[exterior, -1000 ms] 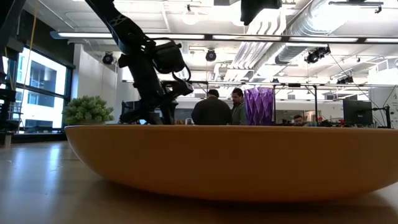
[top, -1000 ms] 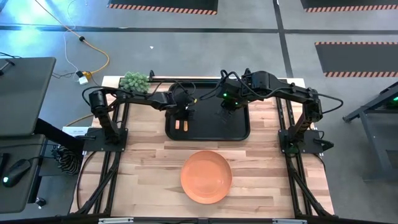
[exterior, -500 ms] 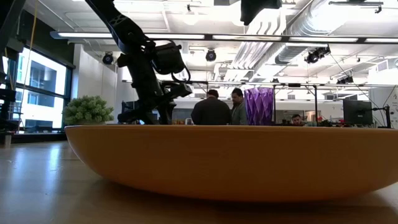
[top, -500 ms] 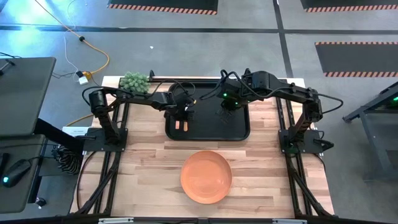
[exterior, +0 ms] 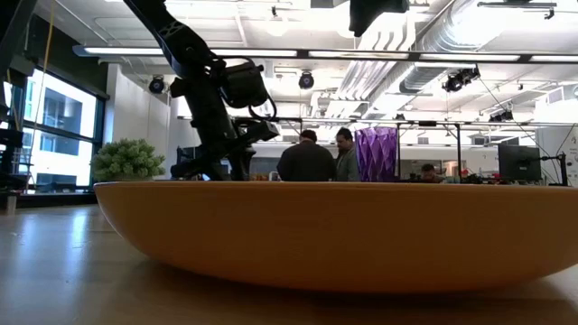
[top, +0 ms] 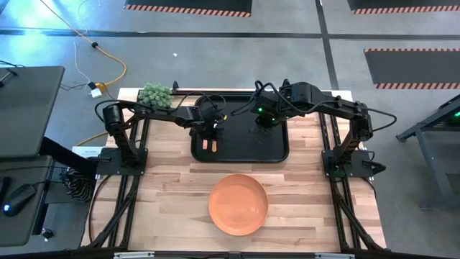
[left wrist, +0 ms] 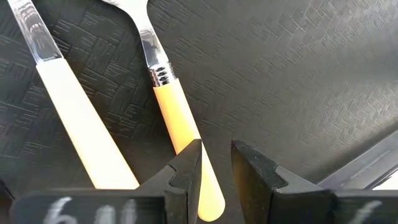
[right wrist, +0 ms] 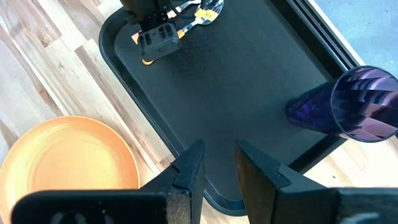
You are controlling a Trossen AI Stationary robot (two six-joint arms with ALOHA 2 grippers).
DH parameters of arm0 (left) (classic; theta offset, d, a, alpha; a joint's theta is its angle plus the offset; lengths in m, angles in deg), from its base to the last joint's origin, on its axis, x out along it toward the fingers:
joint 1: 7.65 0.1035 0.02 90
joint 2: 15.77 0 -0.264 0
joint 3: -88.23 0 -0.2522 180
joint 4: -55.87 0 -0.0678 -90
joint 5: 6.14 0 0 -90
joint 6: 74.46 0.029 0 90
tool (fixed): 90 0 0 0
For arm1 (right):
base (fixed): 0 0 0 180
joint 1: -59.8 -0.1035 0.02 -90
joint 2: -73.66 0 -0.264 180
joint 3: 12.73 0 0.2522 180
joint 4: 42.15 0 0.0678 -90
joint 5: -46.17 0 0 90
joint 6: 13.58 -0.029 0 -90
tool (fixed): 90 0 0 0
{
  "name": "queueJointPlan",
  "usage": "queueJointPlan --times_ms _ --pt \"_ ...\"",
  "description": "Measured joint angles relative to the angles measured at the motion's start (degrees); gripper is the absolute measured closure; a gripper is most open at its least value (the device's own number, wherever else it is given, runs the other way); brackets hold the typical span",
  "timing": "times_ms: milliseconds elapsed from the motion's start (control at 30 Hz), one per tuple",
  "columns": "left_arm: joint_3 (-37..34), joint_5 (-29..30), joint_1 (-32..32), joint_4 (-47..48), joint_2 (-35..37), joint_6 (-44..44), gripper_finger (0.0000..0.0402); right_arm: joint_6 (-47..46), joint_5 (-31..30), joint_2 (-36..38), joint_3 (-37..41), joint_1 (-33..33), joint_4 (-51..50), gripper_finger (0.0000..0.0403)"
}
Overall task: Pick and place plate/cup/fork/spoon on tray
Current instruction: Put the orange spoon to the right of the fork on the black serving tray, then put the orange plate to the right of the orange spoon on the black serving tray
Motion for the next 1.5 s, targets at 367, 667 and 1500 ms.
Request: queueJointPlan --times_ms 367,667,1500 --pt "0.0 0.0 0.0 0.2 0.0 0.0 0.0326 0.0 0.0 0.0 0.0 0.0 0.0 0.0323" --pt "0.2 0.0 -0.1 -1.0 0.1 0.9 0.0326 0.0 0.0 0.0 0.0 0.0 0.0 0.0323" --pt "0.3 -1.0 -1.6 4.6 26.8 21.4 0.0326 -6.2 5.4 0.0 0.0 -4.4 -3.4 0.0315"
